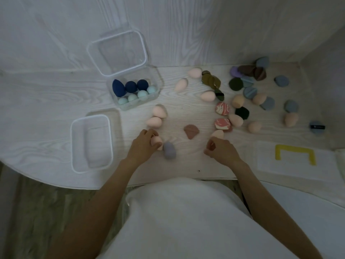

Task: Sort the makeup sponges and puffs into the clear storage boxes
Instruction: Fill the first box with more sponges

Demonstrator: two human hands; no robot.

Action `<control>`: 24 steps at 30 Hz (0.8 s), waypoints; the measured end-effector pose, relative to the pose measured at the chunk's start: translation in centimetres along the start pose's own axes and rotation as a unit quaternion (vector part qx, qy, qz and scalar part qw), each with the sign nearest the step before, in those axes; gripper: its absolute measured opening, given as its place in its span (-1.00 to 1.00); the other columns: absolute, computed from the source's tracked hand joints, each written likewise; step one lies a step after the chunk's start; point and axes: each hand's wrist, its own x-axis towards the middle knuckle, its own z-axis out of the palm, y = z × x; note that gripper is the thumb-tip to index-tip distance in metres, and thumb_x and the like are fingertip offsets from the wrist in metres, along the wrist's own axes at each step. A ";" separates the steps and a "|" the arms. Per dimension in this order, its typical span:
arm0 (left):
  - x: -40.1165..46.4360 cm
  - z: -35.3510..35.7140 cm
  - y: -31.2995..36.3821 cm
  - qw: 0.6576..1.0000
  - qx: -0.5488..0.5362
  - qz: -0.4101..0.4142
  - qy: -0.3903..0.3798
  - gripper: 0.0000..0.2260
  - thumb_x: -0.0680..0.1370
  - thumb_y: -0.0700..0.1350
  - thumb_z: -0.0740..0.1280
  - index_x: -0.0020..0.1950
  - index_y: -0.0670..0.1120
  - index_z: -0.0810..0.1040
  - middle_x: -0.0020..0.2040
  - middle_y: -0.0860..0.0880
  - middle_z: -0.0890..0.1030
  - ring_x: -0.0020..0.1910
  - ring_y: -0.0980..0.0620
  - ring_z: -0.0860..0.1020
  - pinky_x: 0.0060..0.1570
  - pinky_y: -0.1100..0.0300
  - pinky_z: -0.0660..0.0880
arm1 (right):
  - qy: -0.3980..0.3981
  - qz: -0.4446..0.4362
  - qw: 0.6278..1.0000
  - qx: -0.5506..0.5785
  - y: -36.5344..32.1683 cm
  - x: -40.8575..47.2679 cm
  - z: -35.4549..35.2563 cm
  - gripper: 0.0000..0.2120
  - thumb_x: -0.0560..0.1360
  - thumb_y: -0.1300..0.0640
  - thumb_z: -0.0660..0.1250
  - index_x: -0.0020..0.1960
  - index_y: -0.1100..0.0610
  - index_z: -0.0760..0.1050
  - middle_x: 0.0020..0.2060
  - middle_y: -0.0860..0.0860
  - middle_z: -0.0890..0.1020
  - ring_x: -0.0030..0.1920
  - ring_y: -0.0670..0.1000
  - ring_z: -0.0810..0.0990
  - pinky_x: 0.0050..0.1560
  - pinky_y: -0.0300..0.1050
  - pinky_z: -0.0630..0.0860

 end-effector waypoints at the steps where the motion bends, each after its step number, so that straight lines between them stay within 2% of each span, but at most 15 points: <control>1: 0.0 -0.1 0.0 1.000 -0.016 -0.008 0.006 -0.73 0.47 -0.07 0.40 0.10 -0.10 0.45 0.03 -0.08 0.48 -0.07 -0.08 0.53 -0.06 0.05 0.46 | 0.018 -0.017 1.000 0.001 -0.6 0.5 -0.2 -0.85 0.45 0.04 0.37 -0.06 0.07 0.47 -0.10 0.02 0.59 -0.11 0.02 0.54 -0.13 -0.10 0.45; 3: -0.1 -0.6 0.2 0.994 -0.089 -0.038 0.044 -0.74 0.44 -0.09 0.43 0.05 -0.08 0.45 0.00 -0.03 0.48 -0.10 -0.02 0.54 -0.09 0.09 0.50 | 0.041 -0.070 0.996 0.044 -2.4 1.2 -0.4 -0.83 0.45 0.06 0.38 -0.02 0.09 0.49 -0.11 -0.02 0.60 -0.10 0.00 0.56 -0.09 -0.08 0.50; 5: 0.0 -1.3 0.8 0.977 -0.186 -0.064 0.087 -0.75 0.42 -0.11 0.46 -0.01 -0.09 0.46 -0.02 -0.02 0.53 -0.11 0.04 0.54 -0.14 0.24 0.51 | 0.031 -0.147 0.982 0.111 -5.2 1.8 -0.4 -0.76 0.42 0.07 0.42 0.05 0.08 0.50 -0.09 -0.03 0.61 -0.10 -0.03 0.58 -0.01 -0.04 0.55; 8: 0.4 -3.1 2.1 0.958 -0.259 -0.061 0.109 -0.77 0.41 -0.11 0.47 -0.03 -0.12 0.49 -0.09 0.06 0.57 -0.14 0.13 0.55 -0.22 0.39 0.49 | 0.005 -0.275 0.958 0.085 -10.4 2.9 -0.1 -0.64 0.42 -0.06 0.40 0.16 -0.04 0.43 0.04 -0.09 0.57 0.01 -0.10 0.53 0.05 -0.04 0.52; 11: 1.3 -5.1 2.7 0.944 -0.295 -0.066 0.137 -0.79 0.43 -0.07 0.46 -0.04 -0.09 0.51 -0.12 0.12 0.58 -0.16 0.17 0.56 -0.21 0.36 0.51 | -0.033 -0.301 0.946 0.113 -15.1 4.0 -0.3 -0.63 0.42 -0.05 0.41 0.16 0.00 0.42 0.06 -0.08 0.59 0.02 -0.09 0.55 0.00 -0.12 0.51; 15: 3.3 -8.3 1.5 0.913 -0.358 -0.086 0.176 -0.84 0.53 -0.01 0.32 0.03 -0.07 0.52 -0.05 0.04 0.60 -0.02 0.07 0.57 -0.02 0.21 0.54 | 0.020 -0.357 0.921 0.155 -18.8 6.0 -1.1 -0.74 0.46 0.09 0.39 0.12 0.11 0.49 0.00 0.00 0.61 -0.07 -0.05 0.56 -0.12 -0.16 0.51; 16: 4.0 -9.2 0.8 0.919 -0.336 -0.068 0.197 -0.83 0.56 -0.01 0.28 0.07 -0.07 0.52 0.00 0.02 0.60 0.01 0.09 0.56 0.02 0.27 0.51 | 0.045 -0.364 0.917 0.155 -19.4 6.9 -1.3 -0.73 0.46 0.10 0.37 0.14 0.13 0.50 0.01 0.02 0.61 -0.05 -0.05 0.55 -0.11 -0.16 0.50; 18: 6.0 -10.8 -1.0 0.947 -0.214 -0.029 0.239 -0.78 0.58 -0.04 0.25 0.16 -0.09 0.51 0.10 -0.04 0.57 0.05 0.08 0.52 0.02 0.36 0.41 | 0.106 -0.357 0.917 0.146 -20.8 9.7 -1.9 -0.69 0.45 0.16 0.37 0.18 0.16 0.51 0.06 0.08 0.59 0.00 -0.01 0.54 -0.05 -0.10 0.51; 20: 8.6 -11.7 -2.8 0.971 -0.063 0.006 0.232 -0.70 0.54 -0.07 0.28 0.23 -0.16 0.49 0.18 -0.16 0.52 0.14 -0.08 0.47 0.10 0.24 0.34 | 0.150 -0.346 0.918 0.126 -22.3 12.6 -2.2 -0.66 0.43 0.24 0.35 0.20 0.19 0.52 0.08 0.16 0.54 0.05 0.08 0.53 0.01 -0.06 0.51; 21: 9.8 -11.8 -3.3 0.978 -0.001 0.016 0.208 -0.66 0.52 -0.08 0.31 0.25 -0.19 0.48 0.21 -0.20 0.49 0.18 -0.16 0.43 0.14 0.14 0.34 | 0.161 -0.342 0.920 0.103 -22.8 13.8 -2.4 -0.64 0.43 0.27 0.33 0.22 0.20 0.51 0.09 0.19 0.52 0.07 0.12 0.52 0.04 -0.10 0.47; 23: 11.6 -11.7 -4.0 0.982 0.091 0.025 0.161 -0.60 0.47 -0.10 0.38 0.26 -0.21 0.47 0.25 -0.25 0.46 0.23 -0.25 0.39 0.14 -0.02 0.39 | 0.166 -0.335 0.926 0.049 -23.8 16.0 -2.3 -0.62 0.43 0.32 0.29 0.24 0.21 0.50 0.10 0.22 0.49 0.07 0.15 0.50 0.03 -0.20 0.38; 24: 12.1 -11.5 -4.2 0.981 0.126 0.036 0.146 -0.59 0.44 -0.11 0.41 0.24 -0.23 0.48 0.23 -0.27 0.47 0.21 -0.28 0.40 0.10 -0.07 0.43 | 0.169 -0.339 0.925 0.025 -24.1 16.7 -2.2 -0.63 0.42 0.33 0.29 0.22 0.22 0.51 0.09 0.22 0.50 0.04 0.15 0.51 -0.01 -0.17 0.38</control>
